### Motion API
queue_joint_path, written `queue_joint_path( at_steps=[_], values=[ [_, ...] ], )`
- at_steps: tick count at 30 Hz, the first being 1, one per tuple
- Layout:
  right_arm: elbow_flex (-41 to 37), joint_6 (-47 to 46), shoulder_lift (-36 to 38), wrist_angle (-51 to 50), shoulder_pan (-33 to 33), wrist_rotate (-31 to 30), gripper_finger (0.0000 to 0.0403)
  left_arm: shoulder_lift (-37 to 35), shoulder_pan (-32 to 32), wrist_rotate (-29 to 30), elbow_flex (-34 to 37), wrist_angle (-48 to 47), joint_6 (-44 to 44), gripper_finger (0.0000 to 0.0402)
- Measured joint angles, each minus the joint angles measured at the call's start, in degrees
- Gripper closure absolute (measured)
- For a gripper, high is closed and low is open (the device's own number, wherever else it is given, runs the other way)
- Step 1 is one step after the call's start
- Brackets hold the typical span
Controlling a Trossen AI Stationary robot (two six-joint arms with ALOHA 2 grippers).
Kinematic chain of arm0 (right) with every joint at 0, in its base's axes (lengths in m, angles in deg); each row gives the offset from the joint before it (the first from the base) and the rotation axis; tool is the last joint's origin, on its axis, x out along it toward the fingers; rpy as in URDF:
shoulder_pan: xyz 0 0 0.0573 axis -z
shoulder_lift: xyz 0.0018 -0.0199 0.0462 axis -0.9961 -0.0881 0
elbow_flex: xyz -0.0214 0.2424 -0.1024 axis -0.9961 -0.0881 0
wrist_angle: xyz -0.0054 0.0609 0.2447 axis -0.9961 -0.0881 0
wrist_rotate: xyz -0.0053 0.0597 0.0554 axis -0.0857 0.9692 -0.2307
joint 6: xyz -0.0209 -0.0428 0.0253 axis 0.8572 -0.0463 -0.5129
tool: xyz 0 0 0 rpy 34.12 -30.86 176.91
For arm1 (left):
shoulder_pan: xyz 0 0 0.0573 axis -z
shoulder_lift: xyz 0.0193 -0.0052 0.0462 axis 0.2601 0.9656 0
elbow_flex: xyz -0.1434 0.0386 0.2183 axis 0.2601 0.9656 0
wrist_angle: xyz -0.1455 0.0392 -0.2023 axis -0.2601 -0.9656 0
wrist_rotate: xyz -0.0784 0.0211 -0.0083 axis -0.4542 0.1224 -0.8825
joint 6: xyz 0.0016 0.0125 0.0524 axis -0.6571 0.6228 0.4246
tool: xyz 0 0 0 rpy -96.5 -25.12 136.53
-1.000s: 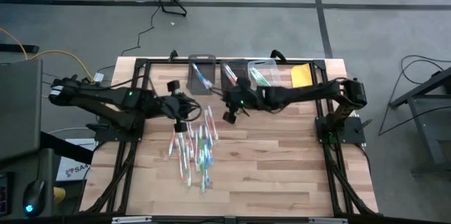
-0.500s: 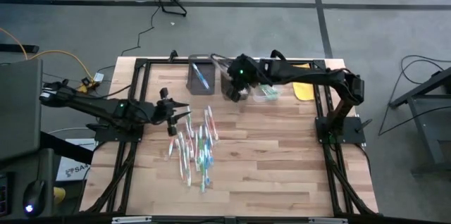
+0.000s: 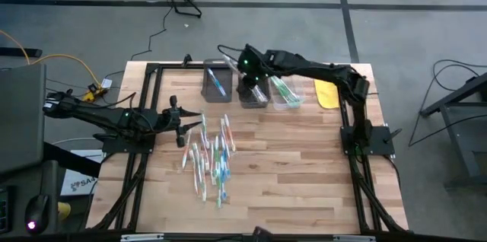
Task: Pick & Place Toothbrushes
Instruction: Put the orange toothbrush into the right black bin
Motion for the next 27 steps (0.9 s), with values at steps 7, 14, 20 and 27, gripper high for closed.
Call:
queue_joint_path(
  at_steps=[7,14,20,27],
  values=[
    [12.27,-0.98,-7.58,-12.49,4.03,4.73,0.0383,0.02,0.00,-1.47,-0.02,0.06,1.83,0.0272],
    [12.77,-2.02,-9.59,-14.63,6.82,10.47,0.0382,0.04,0.00,-1.47,0.00,-0.41,1.99,0.0272],
    [10.78,-4.97,-9.48,-16.28,7.67,10.20,0.0381,0.04,-0.01,-1.76,-0.02,-1.50,1.83,0.0272],
    [5.89,-6.66,-9.39,-15.72,7.07,10.13,0.0381,0.05,0.00,-1.99,0.00,-1.52,1.79,0.0272]
  ],
)
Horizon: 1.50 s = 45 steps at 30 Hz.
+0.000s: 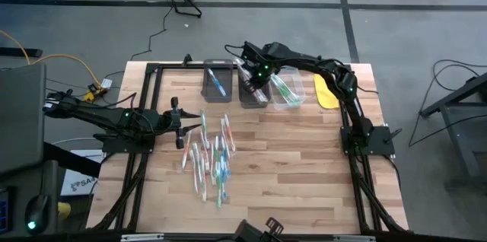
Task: Pick & Place Toothbrushes
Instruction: Put the orange toothbrush into the right black bin
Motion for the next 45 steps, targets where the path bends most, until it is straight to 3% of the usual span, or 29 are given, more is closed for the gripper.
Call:
queue_joint_path(
  at_steps=[8,21,36,40,45],
  values=[
    [-6.68,-1.09,0.00,3.25,0.83,0.40,0.0381,-0.01,0.00,-0.08,-0.02,-0.11,-0.20,0.0272],
    [-7.18,-1.33,0.00,4.03,1.64,3.53,0.0376,-0.01,-0.01,-0.08,-0.02,-0.59,-0.29,0.0272],
    [-7.18,-0.93,0.82,1.11,1.03,4.51,0.0247,0.00,0.00,-0.10,-0.02,-2.23,-1.33,0.0272],
    [-7.10,-0.99,3.73,3.68,1.40,3.22,0.0240,0.01,0.00,-0.10,-0.04,-2.29,-1.33,0.0272],
    [-7.09,-0.27,4.96,13.03,1.03,-3.51,0.0246,0.01,-0.02,-0.10,-0.04,-2.27,-1.35,0.0272]
  ],
)
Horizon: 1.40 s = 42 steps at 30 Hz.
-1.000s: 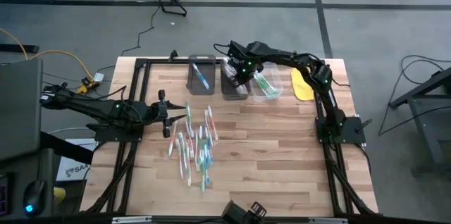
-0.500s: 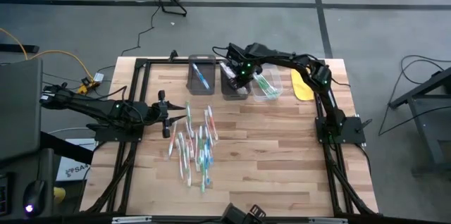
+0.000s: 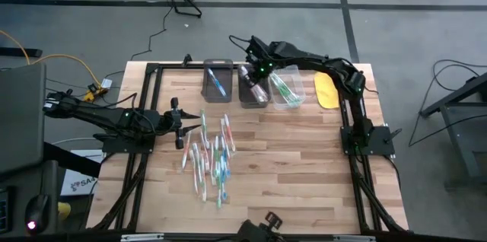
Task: Pick & Place Toothbrushes
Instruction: Put the orange toothbrush into the right black bin
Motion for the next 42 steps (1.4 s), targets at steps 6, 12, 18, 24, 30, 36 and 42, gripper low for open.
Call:
queue_joint_path(
  at_steps=[6,12,18,24,30,36,42],
  values=[
    [-0.01,3.32,-2.36,6.38,-1.15,-3.18,0.0247,-0.02,0.01,0.02,-0.02,-0.22,-0.53,0.0272],
    [0.02,3.47,-2.93,7.80,-1.10,-8.26,0.0247,-0.01,0.02,0.02,-0.02,-0.52,-0.51,0.0272],
    [-0.04,3.56,-5.06,9.15,-0.58,-7.02,0.0247,-0.02,0.02,0.02,-0.02,-0.46,-0.46,0.0272],
    [-0.02,3.04,-7.82,9.71,-0.37,-2.35,0.0247,0.00,0.01,-0.07,-0.02,-0.58,-0.52,0.0272],
    [-0.02,3.58,-8.44,9.45,-0.36,-1.68,0.0247,0.00,0.02,-0.09,-0.02,-0.65,-0.52,0.0272],
    [-0.02,3.45,-5.85,8.18,-0.36,-2.54,0.0247,0.00,0.02,-0.12,-0.02,-0.84,-0.50,0.0272],
    [-0.02,2.24,-4.14,7.69,-0.36,-2.69,0.0247,0.00,0.02,-0.17,-0.02,-0.87,-0.50,0.0272]
  ],
)
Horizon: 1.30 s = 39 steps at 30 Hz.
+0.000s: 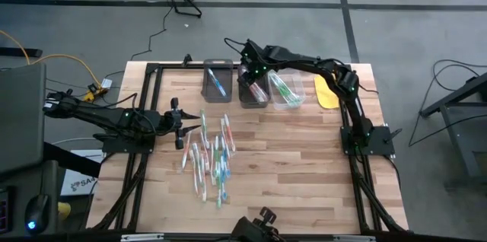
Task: Pick & Place Toothbrushes
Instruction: Put the orange toothbrush into the right black bin
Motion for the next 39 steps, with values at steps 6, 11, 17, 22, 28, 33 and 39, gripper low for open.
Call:
queue_joint_path(
  at_steps=[6,11,17,22,28,33,39],
  values=[
    [0.00,1.62,0.07,-0.09,0.00,0.24,0.0254,0.00,-0.01,-0.04,0.00,0.02,-0.02,0.0272],
    [0.00,1.65,0.07,-0.08,0.00,1.79,0.0318,0.00,-0.02,-0.04,0.00,0.02,-0.02,0.0272],
    [-0.02,1.17,-1.20,0.34,0.13,2.08,0.0393,0.00,0.00,-0.04,0.00,0.03,-0.09,0.0272],
    [-0.02,-0.29,-2.04,-0.02,0.50,3.39,0.0399,0.00,0.00,-0.04,0.00,0.02,-0.11,0.0272],
    [-0.04,-2.59,-2.64,-0.15,1.57,5.78,0.0399,0.02,-0.02,-0.04,0.00,0.00,-0.11,0.0272],
    [-0.06,-1.93,-2.19,-0.97,1.88,7.72,0.0399,0.02,-0.01,-0.07,0.00,0.00,-0.13,0.0272],
    [0.01,-0.50,2.53,-3.35,0.37,8.15,0.0399,0.02,0.00,-0.04,0.00,-0.52,-0.15,0.0272]
  ],
)
